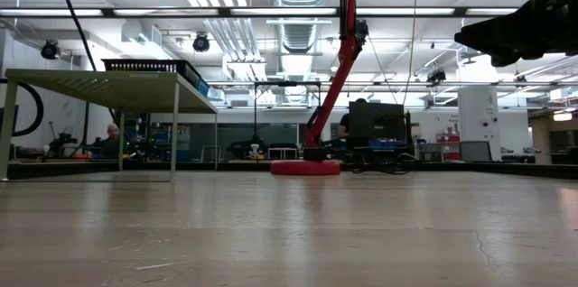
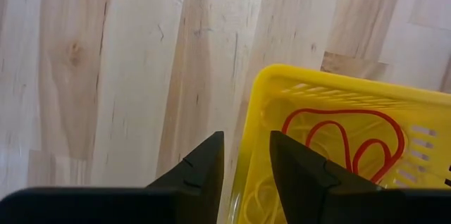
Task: Pick & Place Office Desk Supplies
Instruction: Put the yellow bin on the shelf
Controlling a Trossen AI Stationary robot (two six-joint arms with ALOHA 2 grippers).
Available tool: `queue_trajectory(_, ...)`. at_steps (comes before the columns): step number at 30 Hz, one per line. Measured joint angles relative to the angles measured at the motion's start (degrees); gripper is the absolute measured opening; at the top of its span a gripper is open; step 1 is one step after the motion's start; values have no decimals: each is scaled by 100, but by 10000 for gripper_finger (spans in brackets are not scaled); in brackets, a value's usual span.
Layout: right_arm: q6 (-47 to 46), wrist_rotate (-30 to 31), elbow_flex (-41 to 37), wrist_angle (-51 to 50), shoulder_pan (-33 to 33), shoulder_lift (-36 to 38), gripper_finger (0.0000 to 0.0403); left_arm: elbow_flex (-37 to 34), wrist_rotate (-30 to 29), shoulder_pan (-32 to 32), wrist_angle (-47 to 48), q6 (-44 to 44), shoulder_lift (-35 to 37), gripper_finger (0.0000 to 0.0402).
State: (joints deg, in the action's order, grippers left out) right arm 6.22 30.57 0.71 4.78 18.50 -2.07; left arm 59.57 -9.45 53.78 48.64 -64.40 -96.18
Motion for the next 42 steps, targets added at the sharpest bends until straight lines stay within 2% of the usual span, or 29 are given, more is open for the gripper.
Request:
queue_trajectory(19, -1, -1, 0, 0, 0, 0, 128, 2, 2, -4, 0, 197, 9, 115)
queue_trajectory(22, 0, 0, 0, 0, 0, 0, 128, 2, 2, -4, 2, 195, 9, 102)
queue_trajectory(33, 0, 0, -2, 0, 0, 0, 128, 2, -43, -7, -14, 153, 13, 15)
queue_trajectory(38, -1, -1, 0, 0, 0, 0, 128, 2, -123, -4, -6, 173, 13, 9)
queue_trajectory(42, 0, -1, 0, 0, 0, 0, 128, 2, -447, -11, -4, 640, 13, 14)
